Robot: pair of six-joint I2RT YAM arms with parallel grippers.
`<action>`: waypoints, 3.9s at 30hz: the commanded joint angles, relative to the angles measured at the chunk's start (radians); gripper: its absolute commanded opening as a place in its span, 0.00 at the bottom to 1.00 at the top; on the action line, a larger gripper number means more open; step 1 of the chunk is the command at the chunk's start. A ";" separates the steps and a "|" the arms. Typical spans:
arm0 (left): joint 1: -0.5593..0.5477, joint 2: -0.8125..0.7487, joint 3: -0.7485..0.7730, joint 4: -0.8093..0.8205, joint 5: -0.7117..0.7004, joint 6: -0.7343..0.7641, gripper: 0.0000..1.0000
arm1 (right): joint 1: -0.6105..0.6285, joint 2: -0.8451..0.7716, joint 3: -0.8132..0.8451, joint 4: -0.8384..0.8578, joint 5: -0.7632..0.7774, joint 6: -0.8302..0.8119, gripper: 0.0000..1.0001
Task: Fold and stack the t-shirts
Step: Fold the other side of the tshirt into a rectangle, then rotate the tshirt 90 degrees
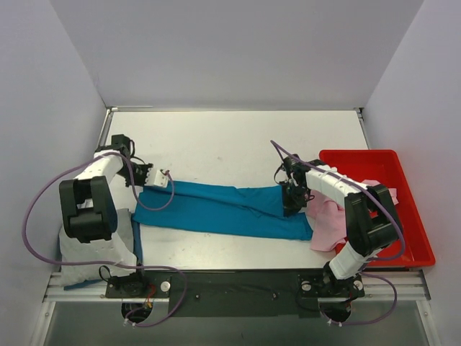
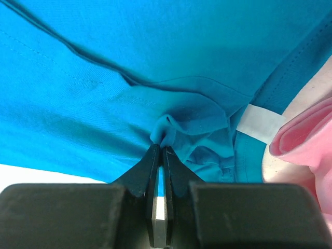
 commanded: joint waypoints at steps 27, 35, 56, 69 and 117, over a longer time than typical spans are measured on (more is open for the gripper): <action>-0.277 0.022 0.009 0.185 -0.040 -0.664 0.00 | 0.008 -0.042 -0.049 0.025 0.002 -0.017 0.00; -0.243 -0.070 -0.091 0.076 0.029 -0.491 0.00 | 0.008 -0.059 -0.075 0.030 0.017 -0.008 0.00; -0.343 -0.110 0.089 -0.073 0.183 -0.636 0.00 | 0.057 -0.180 -0.040 -0.042 0.031 -0.064 0.00; -0.781 0.032 0.087 0.472 0.146 -1.190 0.00 | 0.083 -0.128 -0.128 0.013 -0.035 -0.028 0.00; -0.367 0.014 0.054 0.228 -0.086 -0.828 0.47 | -0.213 0.251 0.358 -0.060 -0.031 -0.113 0.42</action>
